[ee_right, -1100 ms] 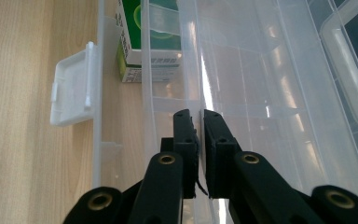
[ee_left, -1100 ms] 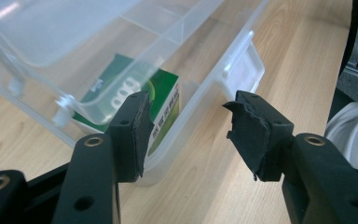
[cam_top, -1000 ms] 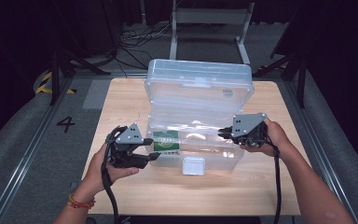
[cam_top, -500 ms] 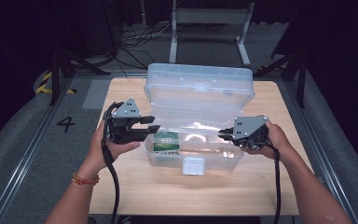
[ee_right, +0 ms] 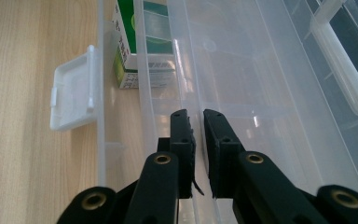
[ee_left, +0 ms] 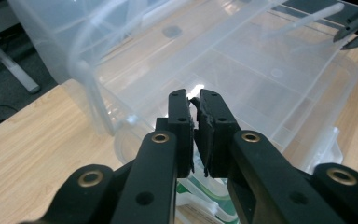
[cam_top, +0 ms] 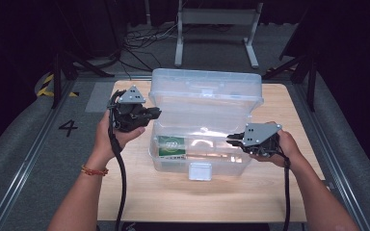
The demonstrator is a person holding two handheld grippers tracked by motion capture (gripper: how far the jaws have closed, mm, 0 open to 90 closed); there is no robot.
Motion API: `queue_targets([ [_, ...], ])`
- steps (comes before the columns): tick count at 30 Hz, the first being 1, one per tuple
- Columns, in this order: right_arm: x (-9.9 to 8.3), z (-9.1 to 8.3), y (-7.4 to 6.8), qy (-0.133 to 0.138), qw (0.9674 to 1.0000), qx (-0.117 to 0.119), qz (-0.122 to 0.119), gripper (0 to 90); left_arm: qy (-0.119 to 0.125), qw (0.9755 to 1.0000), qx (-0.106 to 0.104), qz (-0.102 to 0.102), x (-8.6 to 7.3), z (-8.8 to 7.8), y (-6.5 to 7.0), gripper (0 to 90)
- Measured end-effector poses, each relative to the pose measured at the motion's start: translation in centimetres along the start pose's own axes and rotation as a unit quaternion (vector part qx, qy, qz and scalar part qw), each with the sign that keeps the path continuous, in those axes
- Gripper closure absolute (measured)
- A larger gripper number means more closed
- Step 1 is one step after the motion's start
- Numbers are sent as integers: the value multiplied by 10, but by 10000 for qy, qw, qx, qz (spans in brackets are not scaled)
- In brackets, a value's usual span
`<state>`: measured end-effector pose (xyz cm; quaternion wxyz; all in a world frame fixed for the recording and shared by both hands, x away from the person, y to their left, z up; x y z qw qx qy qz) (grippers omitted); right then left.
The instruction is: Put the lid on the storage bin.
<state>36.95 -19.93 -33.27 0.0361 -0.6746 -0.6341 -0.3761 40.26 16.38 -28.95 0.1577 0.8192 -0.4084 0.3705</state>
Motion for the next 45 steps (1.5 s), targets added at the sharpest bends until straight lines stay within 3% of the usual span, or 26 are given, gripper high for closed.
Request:
queue_targets([
  [13, -4, -1, -5, 72, 9999, -59, 46, 827, 35, 9999, 81, -61, 2, 0, -4, 877],
  [27, -8, 0, -9, 87, 9999, -33, 116, 808, -70, 9999, 93, 56, 1, 4, 0, 892],
  [31, -12, -2, -10, -3, 9997, -65, 228, 780, -44, 9999, 109, 79, 0, 3, 1, 899],
  [39, -34, -14, -12, 112, 9980, -153, 596, 727, -79, 9999, 61, 125, -2, 6, 2, 900],
  [40, -41, -20, -13, 247, 9968, -204, 734, 715, -105, 9998, 83, 143, -3, 6, 2, 899],
  [45, -54, -35, -16, 577, 9932, -314, 959, 685, -173, 9996, 77, 215, -4, 6, 5, 900],
])
Point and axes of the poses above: each handheld gripper's, and its own axes: z roughly forward along the jaws, x roughly out of its top, y roughly to its right, the point moved 1 cm from there along z, roughly forward along the jaws, and after that the axes turned 7 degrees about -y, right-handed, at the moved point
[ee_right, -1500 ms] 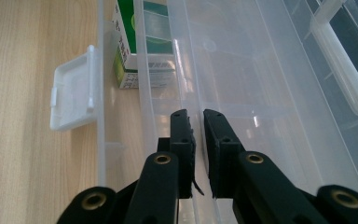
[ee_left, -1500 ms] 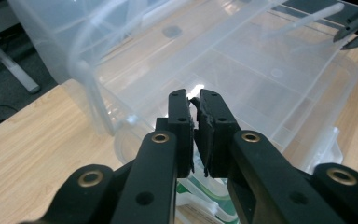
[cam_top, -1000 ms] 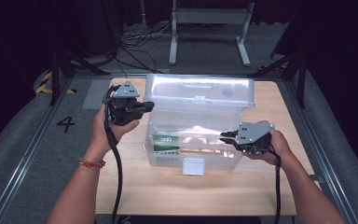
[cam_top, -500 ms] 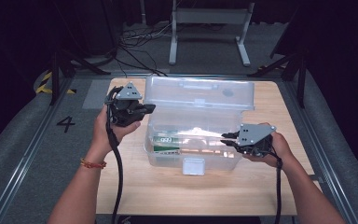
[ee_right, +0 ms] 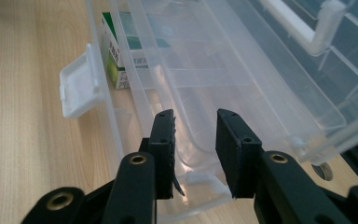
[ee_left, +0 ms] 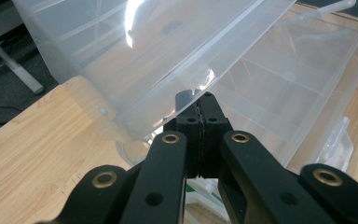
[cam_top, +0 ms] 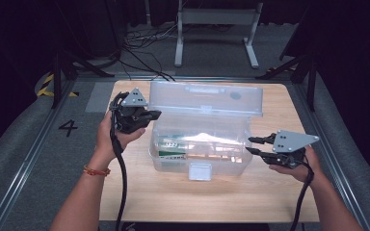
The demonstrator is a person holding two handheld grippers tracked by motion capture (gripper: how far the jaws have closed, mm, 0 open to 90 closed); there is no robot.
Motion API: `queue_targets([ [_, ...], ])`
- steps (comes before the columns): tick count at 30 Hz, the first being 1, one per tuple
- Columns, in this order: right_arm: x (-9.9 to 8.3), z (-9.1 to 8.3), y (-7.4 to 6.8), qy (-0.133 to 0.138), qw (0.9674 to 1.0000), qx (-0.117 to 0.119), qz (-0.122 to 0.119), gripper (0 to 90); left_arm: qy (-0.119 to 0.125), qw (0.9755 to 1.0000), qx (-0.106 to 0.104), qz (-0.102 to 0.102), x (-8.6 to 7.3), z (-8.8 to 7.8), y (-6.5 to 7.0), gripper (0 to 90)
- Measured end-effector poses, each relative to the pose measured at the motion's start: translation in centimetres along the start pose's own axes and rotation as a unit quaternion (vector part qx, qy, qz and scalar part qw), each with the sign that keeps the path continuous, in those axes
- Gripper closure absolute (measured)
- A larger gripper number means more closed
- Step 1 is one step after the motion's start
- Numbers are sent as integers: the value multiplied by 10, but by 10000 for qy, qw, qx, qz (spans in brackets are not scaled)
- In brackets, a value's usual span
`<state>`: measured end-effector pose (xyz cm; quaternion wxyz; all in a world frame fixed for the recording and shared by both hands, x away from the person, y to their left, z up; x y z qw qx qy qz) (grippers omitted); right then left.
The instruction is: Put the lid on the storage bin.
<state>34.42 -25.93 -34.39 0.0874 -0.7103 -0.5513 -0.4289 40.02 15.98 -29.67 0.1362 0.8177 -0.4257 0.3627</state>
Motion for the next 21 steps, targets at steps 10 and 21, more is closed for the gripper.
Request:
queue_targets([
  [10, -43, -21, 1, -209, 9976, -166, 632, 594, -119, 9998, -81, 134, -9, 1, 4, 899],
  [21, -80, -17, -1, -347, 9932, -95, 1107, 557, -80, 9994, -107, 318, -21, -2, 18, 900],
])
Point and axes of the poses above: each handheld gripper's, and its own axes: z roughly forward along the jaws, x roughly out of its top, y roughly to its right, the point moved 1 cm from there along z, roughly forward along the jaws, and after that the axes turned 7 degrees about -y, right-handed, at the moved point
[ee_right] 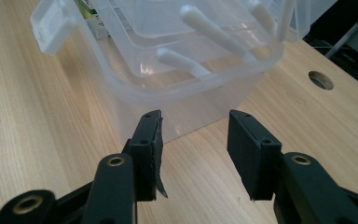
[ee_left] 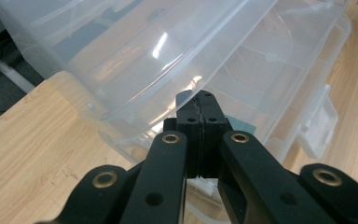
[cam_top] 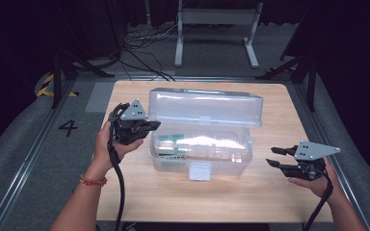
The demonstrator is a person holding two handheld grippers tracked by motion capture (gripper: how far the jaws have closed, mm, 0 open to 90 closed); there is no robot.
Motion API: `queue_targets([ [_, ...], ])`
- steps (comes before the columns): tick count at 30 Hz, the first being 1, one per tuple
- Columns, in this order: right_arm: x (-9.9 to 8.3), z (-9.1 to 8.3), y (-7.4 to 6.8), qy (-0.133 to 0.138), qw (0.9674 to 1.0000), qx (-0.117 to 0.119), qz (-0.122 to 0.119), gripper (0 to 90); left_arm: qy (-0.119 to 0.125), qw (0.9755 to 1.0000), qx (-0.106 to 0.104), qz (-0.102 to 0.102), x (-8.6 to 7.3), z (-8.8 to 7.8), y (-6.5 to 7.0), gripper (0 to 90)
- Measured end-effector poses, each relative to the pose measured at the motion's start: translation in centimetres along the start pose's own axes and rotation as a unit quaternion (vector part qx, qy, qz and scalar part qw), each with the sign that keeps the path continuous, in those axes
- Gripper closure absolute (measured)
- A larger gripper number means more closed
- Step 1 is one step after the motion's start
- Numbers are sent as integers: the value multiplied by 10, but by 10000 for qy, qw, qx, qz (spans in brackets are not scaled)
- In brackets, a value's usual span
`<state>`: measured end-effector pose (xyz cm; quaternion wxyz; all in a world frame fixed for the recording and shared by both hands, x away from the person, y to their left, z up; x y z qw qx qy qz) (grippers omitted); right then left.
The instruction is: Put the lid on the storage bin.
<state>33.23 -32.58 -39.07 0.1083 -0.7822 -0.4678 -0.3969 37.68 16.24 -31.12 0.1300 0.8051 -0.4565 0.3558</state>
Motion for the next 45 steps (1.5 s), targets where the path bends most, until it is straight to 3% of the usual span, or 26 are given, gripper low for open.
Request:
queue_targets([
  [11, -12, 10, -2, -197, 9998, 36, 72, 530, -70, 10000, -53, 24, -17, 3, 11, 900],
  [21, -18, 15, -3, -157, 9996, 88, 214, 518, -66, 9999, -89, 62, -26, 1, 21, 900],
  [23, -20, 17, -3, -170, 9996, 87, 227, 516, -166, 9997, -23, 189, -28, 2, 25, 900],
  [32, -22, 20, -5, -195, 9994, 87, 278, 513, -369, 9987, -105, 334, -37, 9, 38, 900],
  [36, -22, 20, -6, -227, 9992, 105, 323, 513, -348, 9985, -173, 384, -41, 10, 43, 900],
  [39, -22, 21, -6, -216, 9993, 107, 297, 514, -253, 9988, -250, 348, -44, 7, 44, 900],
  [45, -22, 21, -7, -204, 9994, 89, 280, 514, -326, 9986, -254, 317, -51, 9, 44, 900],
])
Point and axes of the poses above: each handheld gripper's, and its own axes: z roughly forward along the jaws, x roughly out of its top, y roughly to its right, the point moved 1 cm from there along z, roughly forward along the jaws, and after that the axes turned 7 degrees about -y, right-handed, at the moved point
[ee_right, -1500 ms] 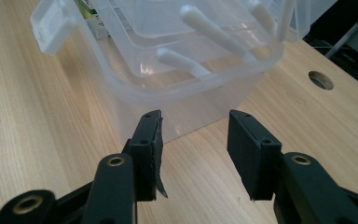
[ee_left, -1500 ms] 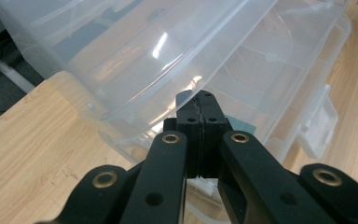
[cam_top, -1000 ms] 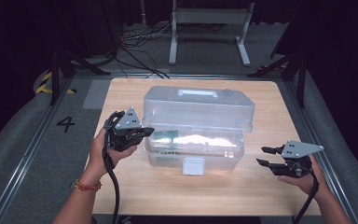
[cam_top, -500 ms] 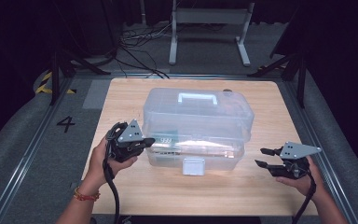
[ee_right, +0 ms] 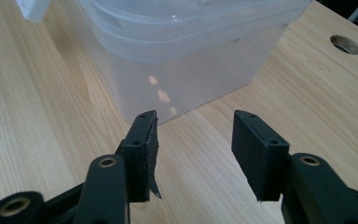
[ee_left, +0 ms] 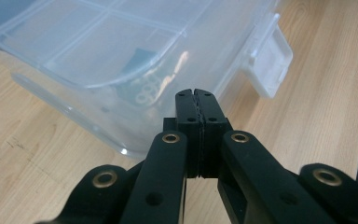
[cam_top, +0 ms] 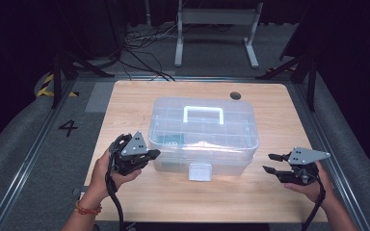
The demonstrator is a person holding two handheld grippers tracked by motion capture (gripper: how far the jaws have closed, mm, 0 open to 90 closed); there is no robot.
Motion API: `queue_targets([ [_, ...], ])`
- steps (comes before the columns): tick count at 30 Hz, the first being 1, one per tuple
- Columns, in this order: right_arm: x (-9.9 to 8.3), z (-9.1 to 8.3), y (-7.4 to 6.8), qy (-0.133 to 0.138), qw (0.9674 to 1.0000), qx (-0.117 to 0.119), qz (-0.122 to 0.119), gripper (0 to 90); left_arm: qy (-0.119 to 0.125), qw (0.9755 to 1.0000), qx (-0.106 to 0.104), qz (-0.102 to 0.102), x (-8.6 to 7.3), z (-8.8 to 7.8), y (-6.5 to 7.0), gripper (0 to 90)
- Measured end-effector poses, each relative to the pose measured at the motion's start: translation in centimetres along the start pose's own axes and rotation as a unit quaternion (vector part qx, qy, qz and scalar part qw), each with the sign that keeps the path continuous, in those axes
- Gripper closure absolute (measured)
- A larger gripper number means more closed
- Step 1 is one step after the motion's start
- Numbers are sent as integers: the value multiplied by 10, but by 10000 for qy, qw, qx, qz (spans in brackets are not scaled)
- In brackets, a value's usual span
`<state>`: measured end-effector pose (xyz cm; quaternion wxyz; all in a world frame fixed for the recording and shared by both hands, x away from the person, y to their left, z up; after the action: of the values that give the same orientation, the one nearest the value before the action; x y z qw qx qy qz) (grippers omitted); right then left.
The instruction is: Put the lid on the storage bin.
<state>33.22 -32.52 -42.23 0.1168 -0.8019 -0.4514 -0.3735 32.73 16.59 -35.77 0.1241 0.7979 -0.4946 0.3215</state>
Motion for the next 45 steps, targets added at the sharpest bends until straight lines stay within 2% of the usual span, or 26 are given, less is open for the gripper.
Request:
queue_targets([
  [3, 1, -2, 0, 10, 10000, -17, 32, 513, -12, 10000, 58, -26, -6, 0, 0, 894],
  [7, 2, -7, 2, -11, 10000, -87, 10, 501, -126, 9998, 147, -82, -22, -2, -3, 837],
  [12, 3, -16, 7, -97, 9994, -329, 8, 457, -282, 9987, 374, -175, -42, -6, -7, 714],
  [14, 2, -17, 7, -162, 9993, -340, 18, 459, -334, 9985, 391, -202, -46, -6, -7, 689],
  [15, -2, -21, 9, -231, 9991, -342, 22, 457, -536, 9969, 534, -216, -55, -7, -8, 621],
  [16, -4, -23, 10, -241, 9989, -403, 7, 448, -536, 9969, 534, -216, -55, -7, -8, 588],
  [17, -6, -25, 12, -249, 9989, -399, 53, 433, -726, 9947, 684, -229, -62, -6, -8, 548],
  [19, -11, -27, 13, -271, 9983, -492, 131, 412, -874, 9923, 829, -271, -69, -6, -8, 479],
  [20, -11, -27, 13, -271, 9983, -492, 131, 412, -874, 9923, 829, -271, -69, -6, -8, 422],
  [21, -13, -28, 14, -326, 9979, -536, 179, 407, -934, 9918, 811, -311, -73, -5, -8, 422],
  [22, -16, -29, 15, -334, 9976, -561, 243, 398, -972, 9911, 836, -349, -78, -5, -9, 385],
  [23, -23, -30, 16, -367, 9970, -588, 332, 374, -964, 9909, 820, -468, -85, -4, -9, 314],
  [24, -23, -30, 16, -367, 9970, -588, 332, 374, -964, 9909, 820, -468, -85, -4, -9, 302],
  [25, -30, -29, 16, -418, 9961, -645, 423, 352, -993, 9909, 732, -535, -94, -2, -11, 278],
  [30, -42, -27, 17, -521, 9942, -752, 564, 319, -1141, 9894, 655, -622, -108, 1, -14, 259],
  [33, -56, -24, 18, -540, 9933, -734, 712, 313, -1268, 9867, 739, -692, -120, 4, -14, 258],
  [34, -60, -23, 18, -549, 9927, -759, 754, 307, -1334, 9860, 671, -747, -126, 8, -14, 249],
  [36, -63, -22, 18, -579, 9918, -805, 812, 301, -1296, 9864, 621, -792, -130, 10, -14, 235],
  [38, -72, -19, 19, -708, 9889, -890, 961, 285, -1178, 9884, 466, -834, -136, 12, -14, 228],
  [42, -89, -17, 20, -741, 9848, -1003, 1212, 263, -1047, 9888, 315, -1016, -145, 13, -14, 228],
  [43, -94, -16, 20, -754, 9833, -1032, 1297, 253, -1073, 9885, 328, -1011, -147, 14, -15, 225],
  [45, -103, -16, 20, -763, 9807, -1037, 1470, 250, -1071, 9876, 241, -1126, -153, 18, -16, 193],
])
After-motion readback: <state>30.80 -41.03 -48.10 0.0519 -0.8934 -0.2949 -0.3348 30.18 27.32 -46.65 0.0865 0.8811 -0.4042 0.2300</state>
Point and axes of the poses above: each handheld gripper's, and its own axes: z roughly forward along the jaws, x roughly out of its top, y roughly to its right, the point moved 1 cm from there along z, roughly forward along the jaws, and after that the axes turned 7 degrees about -y, right-handed, at the moved point
